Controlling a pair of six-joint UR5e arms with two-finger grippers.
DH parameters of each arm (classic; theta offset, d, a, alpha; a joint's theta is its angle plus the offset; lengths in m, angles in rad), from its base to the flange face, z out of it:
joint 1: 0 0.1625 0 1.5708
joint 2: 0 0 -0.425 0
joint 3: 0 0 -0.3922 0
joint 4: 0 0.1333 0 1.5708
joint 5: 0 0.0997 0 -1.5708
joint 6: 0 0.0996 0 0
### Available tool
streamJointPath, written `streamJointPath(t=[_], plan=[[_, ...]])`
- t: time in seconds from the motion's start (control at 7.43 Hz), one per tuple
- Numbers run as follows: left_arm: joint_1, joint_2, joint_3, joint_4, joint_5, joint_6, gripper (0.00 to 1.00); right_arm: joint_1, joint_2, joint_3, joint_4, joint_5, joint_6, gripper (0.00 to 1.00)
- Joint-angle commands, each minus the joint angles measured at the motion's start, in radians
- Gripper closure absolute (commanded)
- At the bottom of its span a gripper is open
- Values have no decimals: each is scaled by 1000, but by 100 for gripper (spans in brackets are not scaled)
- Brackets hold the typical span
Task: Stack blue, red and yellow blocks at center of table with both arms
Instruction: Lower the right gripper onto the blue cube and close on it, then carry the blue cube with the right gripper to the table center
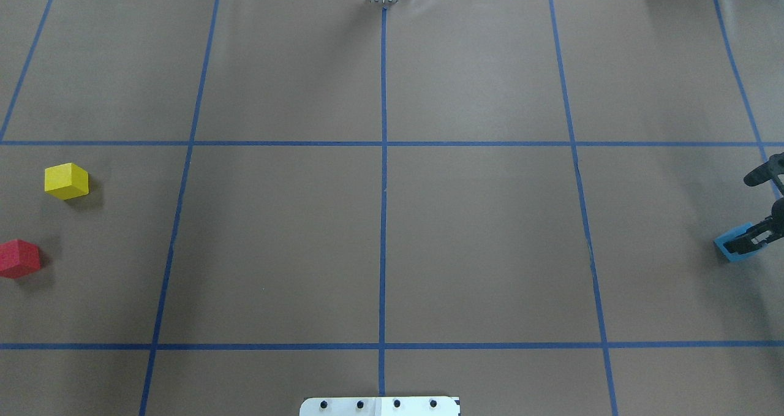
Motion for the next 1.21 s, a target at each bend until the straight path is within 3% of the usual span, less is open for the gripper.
streamJointPath(t=[0.0,0.27,0.54,0.81,1.08], plan=[[2,-1,-5,2,-1,-1,0,1,51,27,-29,29,37,100],[6,-27,9,17,-3,-42,0,0,261,20,-164,48,233,100],[9,-33,7,0,-4,-84,0,-59,584,18,-500,55,403,100],[37,-56,18,5,-4,-86,0,-153,785,-48,-562,37,631,100],[57,-103,58,5,-4,-84,0,-289,1054,-229,-562,-144,892,100]])
